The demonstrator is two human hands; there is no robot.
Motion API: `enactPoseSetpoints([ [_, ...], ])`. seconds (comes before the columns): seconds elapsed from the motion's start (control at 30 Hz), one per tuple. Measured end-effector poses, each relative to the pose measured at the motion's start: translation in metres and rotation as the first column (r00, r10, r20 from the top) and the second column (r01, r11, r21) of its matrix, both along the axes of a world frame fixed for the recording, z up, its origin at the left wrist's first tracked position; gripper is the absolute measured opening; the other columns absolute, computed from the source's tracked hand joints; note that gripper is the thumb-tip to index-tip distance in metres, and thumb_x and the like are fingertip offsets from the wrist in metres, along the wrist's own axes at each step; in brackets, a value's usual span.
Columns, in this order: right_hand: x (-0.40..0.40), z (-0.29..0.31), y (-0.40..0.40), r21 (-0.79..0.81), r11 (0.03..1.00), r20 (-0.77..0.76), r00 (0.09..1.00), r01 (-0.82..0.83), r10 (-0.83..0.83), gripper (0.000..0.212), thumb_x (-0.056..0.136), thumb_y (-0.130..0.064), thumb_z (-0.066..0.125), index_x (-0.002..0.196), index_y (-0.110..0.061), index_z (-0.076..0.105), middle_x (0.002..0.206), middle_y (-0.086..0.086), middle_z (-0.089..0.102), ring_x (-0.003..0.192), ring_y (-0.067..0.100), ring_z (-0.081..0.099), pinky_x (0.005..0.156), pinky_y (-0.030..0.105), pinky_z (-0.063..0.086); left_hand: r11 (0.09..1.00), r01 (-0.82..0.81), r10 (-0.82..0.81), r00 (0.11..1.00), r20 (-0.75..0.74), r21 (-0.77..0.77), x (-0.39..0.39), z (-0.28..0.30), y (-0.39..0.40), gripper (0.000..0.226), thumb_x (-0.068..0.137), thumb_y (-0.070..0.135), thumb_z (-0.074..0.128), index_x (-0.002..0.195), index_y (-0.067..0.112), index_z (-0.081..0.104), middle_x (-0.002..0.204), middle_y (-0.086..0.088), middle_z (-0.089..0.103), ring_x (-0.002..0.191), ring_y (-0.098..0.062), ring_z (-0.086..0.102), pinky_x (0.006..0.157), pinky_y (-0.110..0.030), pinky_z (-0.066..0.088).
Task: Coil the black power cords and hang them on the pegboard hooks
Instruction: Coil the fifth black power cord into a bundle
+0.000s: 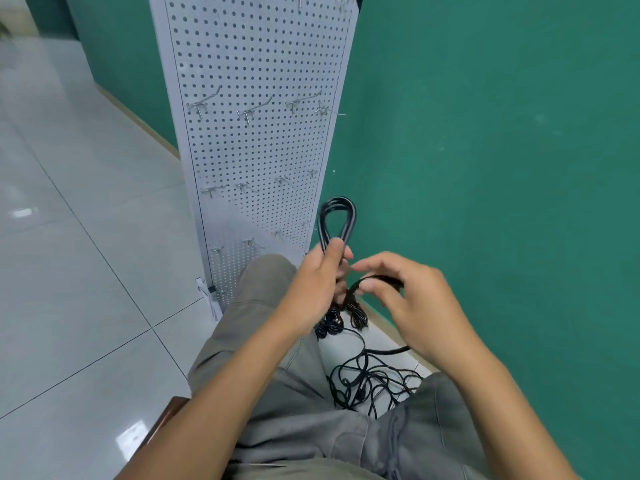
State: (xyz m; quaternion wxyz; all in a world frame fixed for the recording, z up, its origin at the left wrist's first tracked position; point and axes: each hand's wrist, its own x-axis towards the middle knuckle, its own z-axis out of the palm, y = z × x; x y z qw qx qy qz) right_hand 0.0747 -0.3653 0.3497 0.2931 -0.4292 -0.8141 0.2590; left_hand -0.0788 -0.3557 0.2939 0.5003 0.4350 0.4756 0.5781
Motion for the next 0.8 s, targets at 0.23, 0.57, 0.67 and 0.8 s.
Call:
enactPoseSetpoints([
  [0.23,0.015,0.018,0.010,0.131,0.932,0.048,0.937,0.338,-0.347,0.055,0.052,-0.057,0.092,0.078,-0.026,0.053,0.072,-0.009,0.062,0.068,0.008,0.057,0.063,0.028,0.047,0.973,0.229,-0.229,0.973,-0.038,-0.020,0.023,0.013,-0.023,0.052,0.091,0.065,0.024,0.081,0.018,0.045,0.060,0.014,0.047,0.057,-0.008,0.042,0.059,-0.021,0.040],
  [0.57,0.028,0.003,0.017,-0.193,0.966,-0.201,0.957,0.170,-0.209,0.030,0.085,-0.019,0.081,0.094,-0.017,0.053,0.076,-0.006,0.062,0.075,0.018,0.060,0.077,0.031,0.050,0.876,0.479,-0.482,0.861,0.163,0.060,0.016,0.017,-0.021,0.030,0.104,0.048,0.047,0.101,0.026,0.067,0.074,0.004,0.034,0.058,-0.010,0.029,0.052,-0.020,0.029],
  [0.67,0.039,0.001,0.020,-0.270,0.962,-0.316,0.942,0.026,-0.115,0.017,0.095,-0.002,0.065,0.105,-0.012,0.056,0.085,0.000,0.066,0.081,0.013,0.061,0.079,0.025,0.049,0.856,0.511,-0.510,0.815,0.276,0.074,0.012,0.016,-0.019,0.034,0.102,0.041,0.046,0.108,0.008,0.052,0.073,0.004,0.036,0.055,-0.010,0.030,0.050,-0.018,0.031],
  [0.8,0.045,0.002,0.017,-0.262,0.956,-0.333,0.918,0.129,-0.215,0.005,0.092,-0.014,0.071,0.091,-0.010,0.068,0.067,-0.001,0.062,0.060,0.010,0.051,0.060,0.018,0.044,0.874,0.472,-0.477,0.786,0.395,0.115,0.012,0.020,-0.019,0.032,0.103,0.039,0.050,0.104,0.008,0.052,0.072,0.003,0.034,0.055,-0.009,0.030,0.048,-0.017,0.030],
])
